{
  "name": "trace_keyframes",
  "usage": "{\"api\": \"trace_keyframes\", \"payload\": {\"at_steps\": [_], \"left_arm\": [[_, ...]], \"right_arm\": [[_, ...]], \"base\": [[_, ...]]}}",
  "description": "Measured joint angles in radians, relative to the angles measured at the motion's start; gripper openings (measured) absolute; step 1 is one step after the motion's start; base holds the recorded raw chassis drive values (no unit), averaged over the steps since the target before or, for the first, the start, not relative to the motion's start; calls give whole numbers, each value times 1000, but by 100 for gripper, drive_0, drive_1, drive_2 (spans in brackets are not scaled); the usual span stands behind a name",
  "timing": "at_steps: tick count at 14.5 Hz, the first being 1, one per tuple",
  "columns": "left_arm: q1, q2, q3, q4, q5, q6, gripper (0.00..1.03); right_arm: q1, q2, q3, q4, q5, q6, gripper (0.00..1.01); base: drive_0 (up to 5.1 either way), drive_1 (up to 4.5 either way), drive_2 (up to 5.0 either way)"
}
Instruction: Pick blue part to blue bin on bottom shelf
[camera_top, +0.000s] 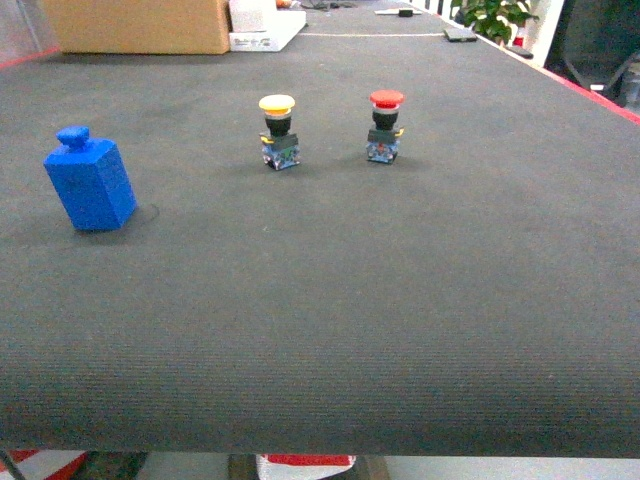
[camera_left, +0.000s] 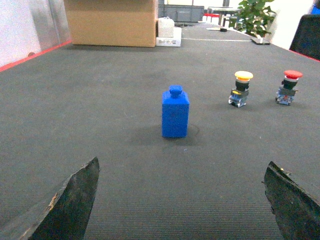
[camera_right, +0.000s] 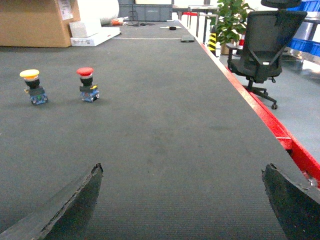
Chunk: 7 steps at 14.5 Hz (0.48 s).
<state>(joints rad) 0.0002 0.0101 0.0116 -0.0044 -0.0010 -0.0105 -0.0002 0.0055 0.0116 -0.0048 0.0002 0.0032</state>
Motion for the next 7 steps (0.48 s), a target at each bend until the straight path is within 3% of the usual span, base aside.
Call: {"api": "trace_keyframes", "payload": {"at_steps": [7], "left_arm": [[0, 0, 0, 2, 0, 1, 98]], "right_arm": [[0, 0, 0, 1, 0, 0, 98]], "base": [[0, 0, 0]]}}
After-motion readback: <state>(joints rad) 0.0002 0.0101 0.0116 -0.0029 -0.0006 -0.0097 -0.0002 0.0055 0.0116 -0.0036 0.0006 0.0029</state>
